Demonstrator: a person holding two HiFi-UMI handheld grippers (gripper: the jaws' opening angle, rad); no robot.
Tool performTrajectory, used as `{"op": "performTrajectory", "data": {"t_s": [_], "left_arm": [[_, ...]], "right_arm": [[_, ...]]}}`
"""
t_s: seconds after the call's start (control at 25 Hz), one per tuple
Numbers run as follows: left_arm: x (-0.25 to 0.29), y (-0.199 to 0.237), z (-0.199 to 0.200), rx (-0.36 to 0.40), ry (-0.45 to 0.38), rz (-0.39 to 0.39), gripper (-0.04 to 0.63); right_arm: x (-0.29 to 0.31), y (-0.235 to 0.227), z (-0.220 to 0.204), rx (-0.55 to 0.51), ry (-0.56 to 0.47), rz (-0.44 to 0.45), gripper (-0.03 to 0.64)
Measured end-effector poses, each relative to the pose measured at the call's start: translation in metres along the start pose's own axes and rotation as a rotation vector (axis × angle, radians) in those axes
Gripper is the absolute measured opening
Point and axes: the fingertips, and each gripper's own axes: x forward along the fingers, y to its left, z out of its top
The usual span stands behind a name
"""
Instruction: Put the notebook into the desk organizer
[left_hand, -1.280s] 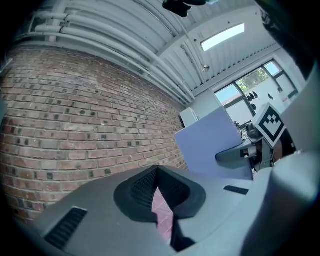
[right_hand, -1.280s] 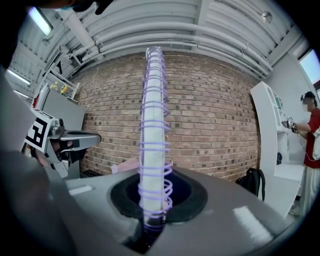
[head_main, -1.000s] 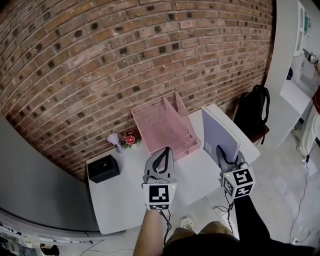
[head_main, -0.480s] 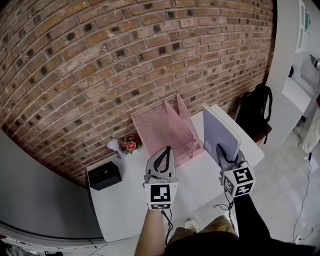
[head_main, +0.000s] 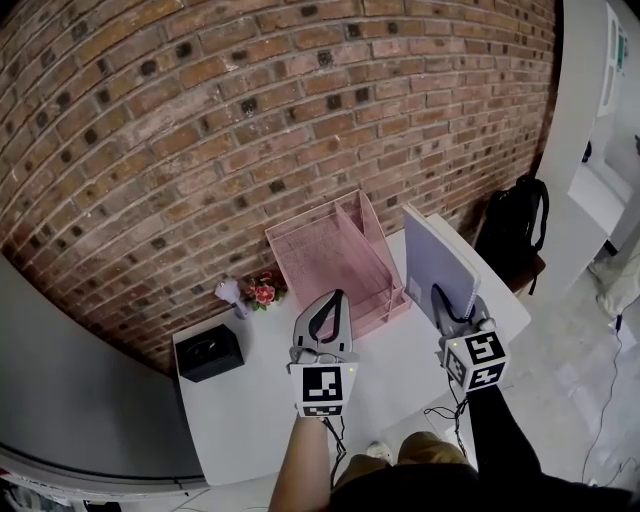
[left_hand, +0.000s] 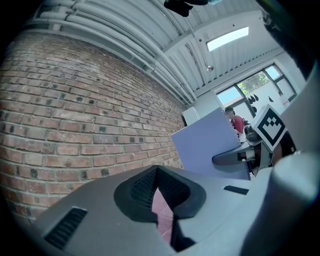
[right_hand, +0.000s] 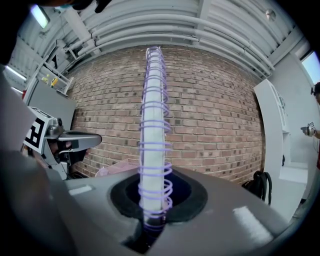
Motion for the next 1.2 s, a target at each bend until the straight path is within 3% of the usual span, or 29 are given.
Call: {"op": "performTrajectory", "data": {"t_s": [0.52,1.2], "left_arm": [[0.033,0.002,-0.001,-0.034,-0.009,0.009,0.008],[0.081,0.011,-0.022,-0.068,0.043,0.122,0.008]], "right_arm": [[0.03,-0.017,0.004,0.006,-0.017,0.031,0.031],[0.108,-0.045,-0.004,0.115,-0.034,0.16,0.031]]}}
